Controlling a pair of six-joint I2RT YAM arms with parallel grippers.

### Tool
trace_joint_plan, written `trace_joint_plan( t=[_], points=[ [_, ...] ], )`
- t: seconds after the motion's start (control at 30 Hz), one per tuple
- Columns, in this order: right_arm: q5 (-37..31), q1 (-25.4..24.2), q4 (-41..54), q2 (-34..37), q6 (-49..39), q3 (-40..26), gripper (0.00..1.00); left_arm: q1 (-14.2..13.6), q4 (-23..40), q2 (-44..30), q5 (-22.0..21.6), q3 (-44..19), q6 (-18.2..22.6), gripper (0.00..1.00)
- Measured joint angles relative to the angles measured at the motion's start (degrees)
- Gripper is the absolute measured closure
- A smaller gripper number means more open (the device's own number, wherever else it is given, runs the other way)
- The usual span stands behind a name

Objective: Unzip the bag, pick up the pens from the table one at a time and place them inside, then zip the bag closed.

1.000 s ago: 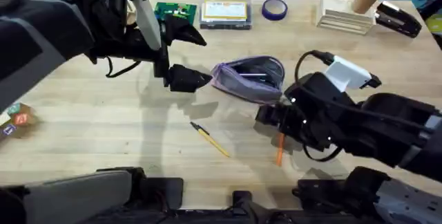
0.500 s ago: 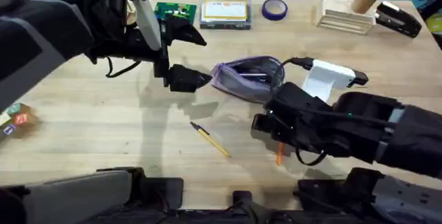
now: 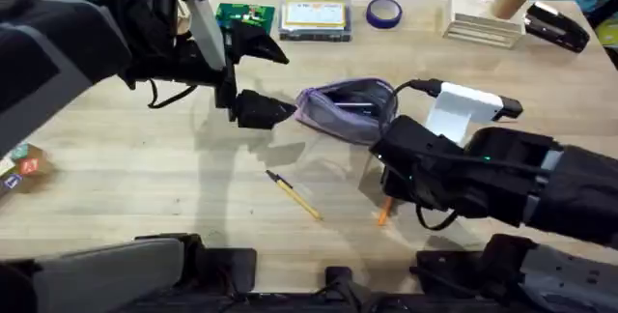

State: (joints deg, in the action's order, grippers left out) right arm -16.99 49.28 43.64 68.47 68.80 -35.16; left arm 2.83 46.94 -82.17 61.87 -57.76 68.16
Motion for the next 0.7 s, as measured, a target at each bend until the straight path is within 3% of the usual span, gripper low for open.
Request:
trace_joint_plan(
  t=[0.33, 0.7],
  points=[
    [2.6, 0.1, -0.9, 1.2, -3.3, -2.3, 0.964, 0.0, 0.0, 0.0, 0.0, 0.0, 0.0, 0.007],
    [-0.2, 0.1, 10.3, -0.6, -5.9, -11.7, 0.972, 0.0, 0.0, 0.0, 0.0, 0.0, 0.0, 0.007]
  ],
)
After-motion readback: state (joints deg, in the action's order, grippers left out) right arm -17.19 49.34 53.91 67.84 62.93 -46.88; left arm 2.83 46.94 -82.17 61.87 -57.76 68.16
